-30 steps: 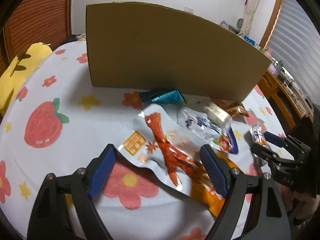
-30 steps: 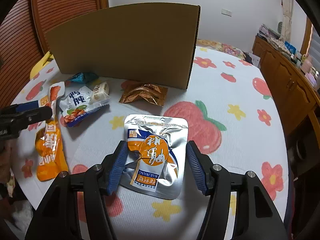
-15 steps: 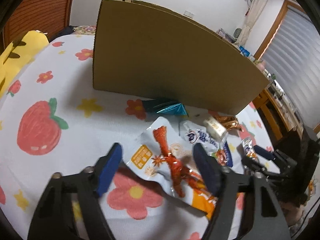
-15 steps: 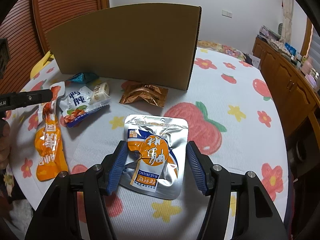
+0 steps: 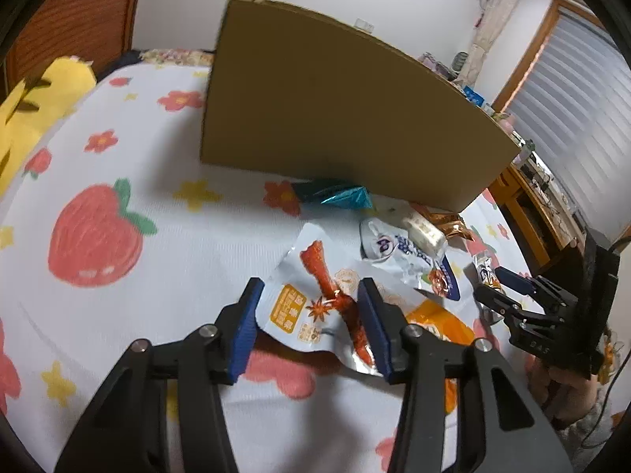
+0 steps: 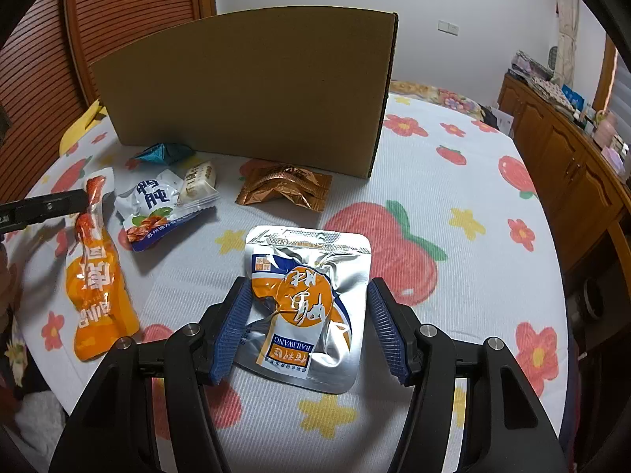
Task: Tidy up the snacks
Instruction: 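Grasp the silver-orange pouch with the right tool while the left tool grasps the orange chicken-feet pack, then carry both packs over the cardboard box and open both tools to drop them in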
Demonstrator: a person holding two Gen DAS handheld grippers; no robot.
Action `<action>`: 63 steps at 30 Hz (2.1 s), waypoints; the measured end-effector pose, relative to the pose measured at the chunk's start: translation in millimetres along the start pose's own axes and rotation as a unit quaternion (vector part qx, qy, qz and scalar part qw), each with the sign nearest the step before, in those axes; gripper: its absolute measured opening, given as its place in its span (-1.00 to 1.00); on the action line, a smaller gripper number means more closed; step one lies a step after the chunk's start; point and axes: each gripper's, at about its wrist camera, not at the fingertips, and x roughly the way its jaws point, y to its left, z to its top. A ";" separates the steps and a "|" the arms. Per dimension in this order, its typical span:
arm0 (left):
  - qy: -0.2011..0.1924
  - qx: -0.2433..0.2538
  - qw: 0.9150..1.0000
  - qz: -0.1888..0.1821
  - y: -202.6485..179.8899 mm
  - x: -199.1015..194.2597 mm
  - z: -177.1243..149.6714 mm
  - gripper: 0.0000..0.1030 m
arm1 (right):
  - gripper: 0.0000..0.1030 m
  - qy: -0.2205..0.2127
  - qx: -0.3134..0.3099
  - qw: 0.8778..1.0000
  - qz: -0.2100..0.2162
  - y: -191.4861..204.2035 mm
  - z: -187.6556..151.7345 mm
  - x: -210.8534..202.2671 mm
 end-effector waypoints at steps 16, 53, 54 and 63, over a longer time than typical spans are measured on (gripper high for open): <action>-0.002 0.001 1.000 -0.008 10.5 -8.3 -7.0 -0.97 | 0.20 0.000 0.000 1.000 0.000 0.3 0.4 0.1; -0.130 0.175 0.976 0.001 -94.0 -96.8 23.3 -1.00 | 0.13 -0.075 -0.021 0.996 0.033 15.2 9.2 -66.9; -0.132 0.177 0.975 0.002 -95.7 -97.6 24.4 -1.00 | 0.13 -0.078 -0.022 0.996 0.032 15.8 10.8 -69.6; -0.155 0.205 0.966 0.002 -114.2 -113.4 40.8 -1.00 | 0.13 -0.099 -0.024 0.994 0.034 16.6 19.1 -85.4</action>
